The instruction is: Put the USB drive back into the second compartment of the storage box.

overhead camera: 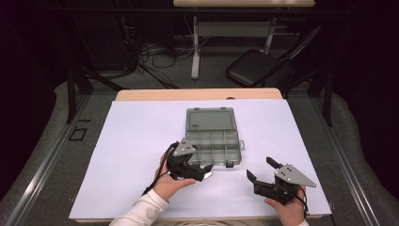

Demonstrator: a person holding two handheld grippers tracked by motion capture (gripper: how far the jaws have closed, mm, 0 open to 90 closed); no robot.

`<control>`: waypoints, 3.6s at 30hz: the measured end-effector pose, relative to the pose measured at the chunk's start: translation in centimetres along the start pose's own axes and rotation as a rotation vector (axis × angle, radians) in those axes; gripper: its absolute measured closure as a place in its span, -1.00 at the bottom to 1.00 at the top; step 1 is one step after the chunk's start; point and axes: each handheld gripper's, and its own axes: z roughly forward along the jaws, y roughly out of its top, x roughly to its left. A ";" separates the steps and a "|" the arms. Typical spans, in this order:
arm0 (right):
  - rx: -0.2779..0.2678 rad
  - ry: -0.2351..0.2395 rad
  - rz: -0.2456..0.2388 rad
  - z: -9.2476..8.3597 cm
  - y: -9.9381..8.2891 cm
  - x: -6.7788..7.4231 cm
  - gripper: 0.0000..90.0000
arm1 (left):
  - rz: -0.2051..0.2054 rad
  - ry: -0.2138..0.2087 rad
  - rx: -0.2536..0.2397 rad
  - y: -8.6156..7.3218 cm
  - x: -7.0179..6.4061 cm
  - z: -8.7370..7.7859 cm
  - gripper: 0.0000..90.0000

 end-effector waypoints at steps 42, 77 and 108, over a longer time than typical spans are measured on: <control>0.010 0.005 -0.014 0.0 0.0 -0.1 -0.67 | 0.017 0.005 0.089 -2.1 -1.2 2.8 -0.14; 0.019 0.006 -0.013 0.1 -0.1 -0.1 -0.67 | 0.043 0.011 0.190 -3.8 -1.3 4.2 0.41; 0.030 0.009 -0.011 0.2 -0.2 -0.2 -0.66 | 0.121 0.024 0.214 -4.1 -1.7 4.8 0.67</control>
